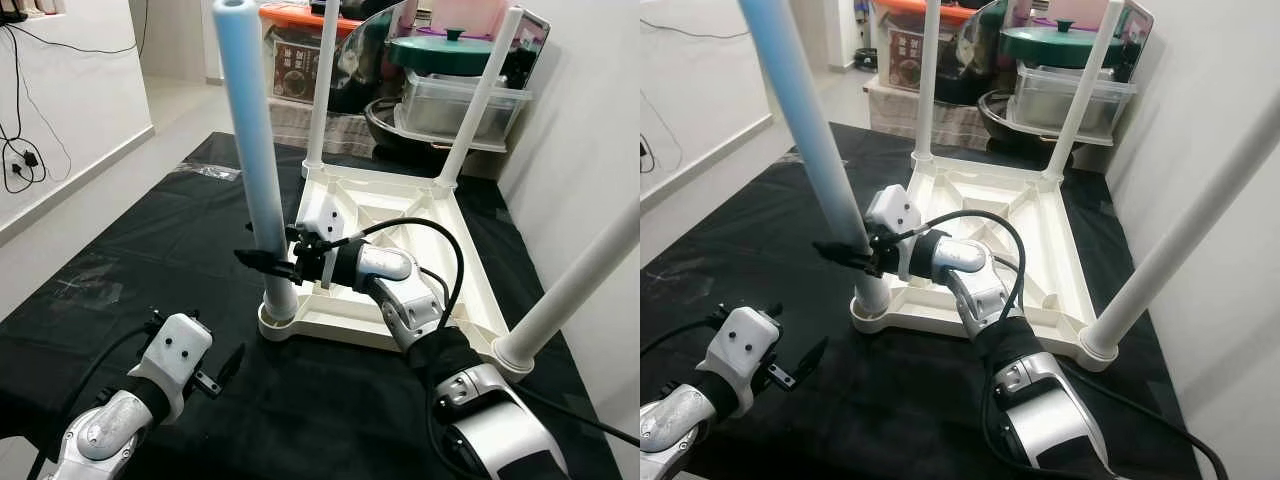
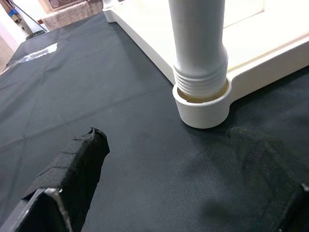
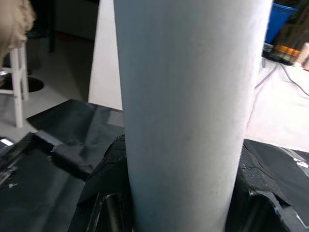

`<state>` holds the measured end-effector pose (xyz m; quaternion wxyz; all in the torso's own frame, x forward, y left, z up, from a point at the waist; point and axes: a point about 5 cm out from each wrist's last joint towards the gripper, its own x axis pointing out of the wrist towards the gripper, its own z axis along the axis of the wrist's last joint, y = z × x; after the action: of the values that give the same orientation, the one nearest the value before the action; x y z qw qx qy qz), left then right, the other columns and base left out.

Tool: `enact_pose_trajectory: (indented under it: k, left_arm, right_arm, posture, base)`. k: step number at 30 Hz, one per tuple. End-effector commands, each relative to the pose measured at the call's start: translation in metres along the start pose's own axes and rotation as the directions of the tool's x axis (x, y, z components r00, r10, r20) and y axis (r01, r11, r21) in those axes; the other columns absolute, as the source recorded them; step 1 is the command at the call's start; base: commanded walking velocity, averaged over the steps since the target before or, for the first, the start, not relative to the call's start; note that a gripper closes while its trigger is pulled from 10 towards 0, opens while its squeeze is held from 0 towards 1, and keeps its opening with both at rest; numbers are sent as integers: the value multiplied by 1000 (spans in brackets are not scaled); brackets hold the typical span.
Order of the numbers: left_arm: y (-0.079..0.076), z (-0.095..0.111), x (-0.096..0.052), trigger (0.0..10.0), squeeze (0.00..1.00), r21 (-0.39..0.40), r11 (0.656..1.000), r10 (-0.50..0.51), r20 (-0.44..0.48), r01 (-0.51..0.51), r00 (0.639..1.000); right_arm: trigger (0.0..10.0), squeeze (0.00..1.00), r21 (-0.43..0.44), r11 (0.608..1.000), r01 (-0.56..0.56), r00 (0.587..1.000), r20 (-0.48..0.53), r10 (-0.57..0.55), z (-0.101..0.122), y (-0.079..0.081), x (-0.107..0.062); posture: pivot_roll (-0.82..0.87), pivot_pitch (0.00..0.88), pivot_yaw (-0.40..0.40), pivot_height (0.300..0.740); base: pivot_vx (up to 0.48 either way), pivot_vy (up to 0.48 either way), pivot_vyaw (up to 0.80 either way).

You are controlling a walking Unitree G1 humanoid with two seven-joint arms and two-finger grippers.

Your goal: Building children table

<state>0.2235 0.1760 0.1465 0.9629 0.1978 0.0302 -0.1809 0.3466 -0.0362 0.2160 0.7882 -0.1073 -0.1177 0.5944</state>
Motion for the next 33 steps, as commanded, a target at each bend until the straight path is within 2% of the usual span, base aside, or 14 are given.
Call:
enact_pose_trajectory:
  k: [1, 4, 8, 12, 17, 20, 22, 26, 28, 33]
  left_arm:
    - [-3, -4, 1, 10000, 0, -9, 1000, -2, -15, 2, 1000]
    - [-2, -5, 2, 10000, 0, -19, 1000, 3, -14, -3, 1000]
    - [-2, -5, 3, 10000, 0, -21, 1000, 6, -14, -7, 1000]
    - [-1, -6, 2, 10000, 0, -26, 1000, 16, -15, -17, 1000]
    - [-1, -7, 1, 10000, 0, -38, 999, 28, -18, -29, 999]
    - [1, -8, 0, 10000, 0, -43, 998, 41, -26, -42, 999]
    - [1, -9, -1, 10000, 0, -49, 998, 49, -31, -50, 998]
    - [1, -10, -2, 10000, 0, -55, 997, 49, -34, -51, 998]
    - [0, -11, -2, 10000, 0, -63, 997, 42, -37, -44, 998]
    - [0, -12, 0, 10000, 0, -67, 997, 36, -38, -39, 999]
  right_arm:
    - [0, 0, -1, 1000, -22, 1000, -11, 22, -2, 2, -4]
    - [0, 0, 20, 995, -97, 995, -1, 97, -2, 10, -3]
    - [0, 0, 31, 991, -129, 992, 4, 129, -2, 14, -2]
    - [0, 0, 59, 987, -151, 988, 21, 150, -2, 16, 4]
    - [0, 0, 134, 973, -189, 982, 38, 186, -5, 19, 15]
    - [0, 0, 159, 963, -219, 976, 42, 215, -7, 24, 21]
    - [0, 0, 181, 949, -259, 966, 64, 252, -6, 33, 28]
    - [0, 0, 211, 936, -281, 959, 89, 268, -6, 43, 32]
    - [0, 0, 233, 927, -294, 956, 92, 280, -12, 54, 33]
    - [0, 0, 283, 923, -263, 965, 78, 251, -22, 54, 31]
  posture:
    - [133, 0, -101, 740]
    - [131, 0, -102, 740]
    - [134, 0, -107, 740]
    - [144, 0, -114, 740]
    - [164, 0, -133, 740]
    - [169, 0, -138, 740]
    - [172, 0, -141, 740]
    - [169, 0, -139, 740]
    - [165, 0, -135, 740]
    - [156, 0, -130, 740]
  base:
    - [0, 0, 0]
    - [0, 0, 0]
    - [0, 0, 0]
    - [0, 0, 0]
    - [0, 0, 0]
    - [0, 0, 0]
    - [0, 0, 0]
    - [0, 0, 0]
    - [0, 0, 0]
    - [0, 0, 0]
